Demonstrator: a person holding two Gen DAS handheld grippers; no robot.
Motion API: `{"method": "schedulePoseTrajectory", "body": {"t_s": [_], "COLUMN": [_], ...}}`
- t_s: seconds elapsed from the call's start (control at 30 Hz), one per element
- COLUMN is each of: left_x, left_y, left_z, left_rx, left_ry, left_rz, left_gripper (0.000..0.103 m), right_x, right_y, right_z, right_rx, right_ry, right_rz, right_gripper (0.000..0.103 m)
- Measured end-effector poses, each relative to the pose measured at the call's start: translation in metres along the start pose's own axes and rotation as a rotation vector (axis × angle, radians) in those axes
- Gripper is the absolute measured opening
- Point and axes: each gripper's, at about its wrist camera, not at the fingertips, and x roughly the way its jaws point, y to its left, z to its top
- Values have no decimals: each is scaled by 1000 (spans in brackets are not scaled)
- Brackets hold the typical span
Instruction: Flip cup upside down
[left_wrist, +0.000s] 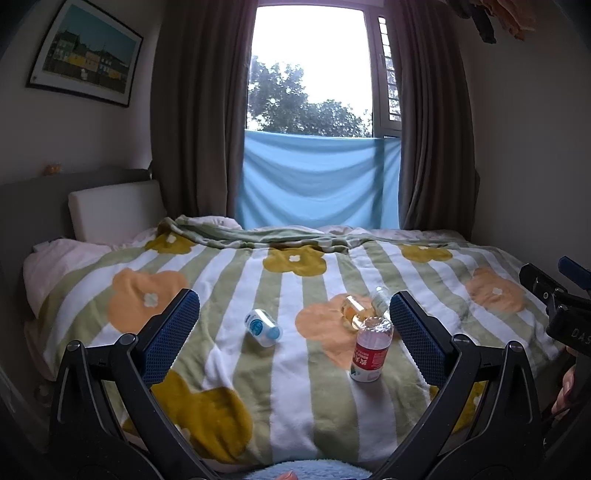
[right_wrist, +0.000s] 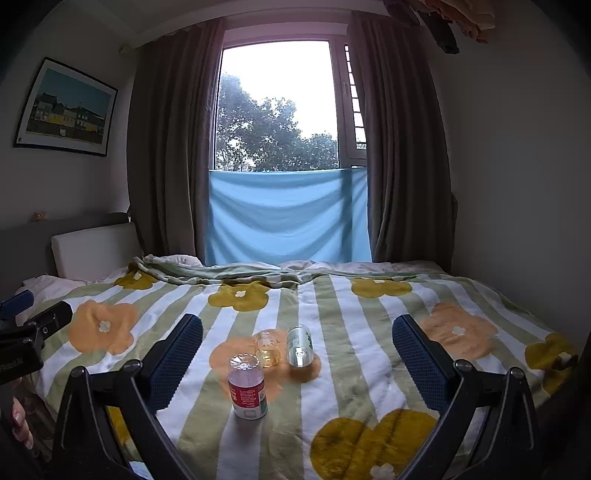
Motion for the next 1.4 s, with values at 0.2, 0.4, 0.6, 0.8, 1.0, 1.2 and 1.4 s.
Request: {"method": "schedulePoseTrajectory", "body": {"t_s": [0.2,0.4,0.6,0.8,1.0,1.2,1.4], "left_x": [-1,0,0,1,2,2,3], "left_y": [-2,-2,-3,-4,-4,-4,-2], "left_z": [2,3,3,4,4,4,5], "left_rx": [10,10,10,12,12,13,16], "left_ry": [0,0,2,4,3,-2,-7], "left_rz": [-2,-5,-5,-6,-6,-3,-2], "left_gripper": [103,103,103,103,103,103,103], "right_x": [0,0,1,1,1,3,3], "right_y": [0,-1,-1,1,0,1,1], "right_z": [2,2,2,3,3,2,1], "right_rx": [2,1,4,1,4,7,8], "right_ry": [6,7,8,9,10,12,12], "right_rz": [-4,-5,-8,-10,-11,-15,-17], "right_gripper": [103,103,103,103,103,103,103]}}
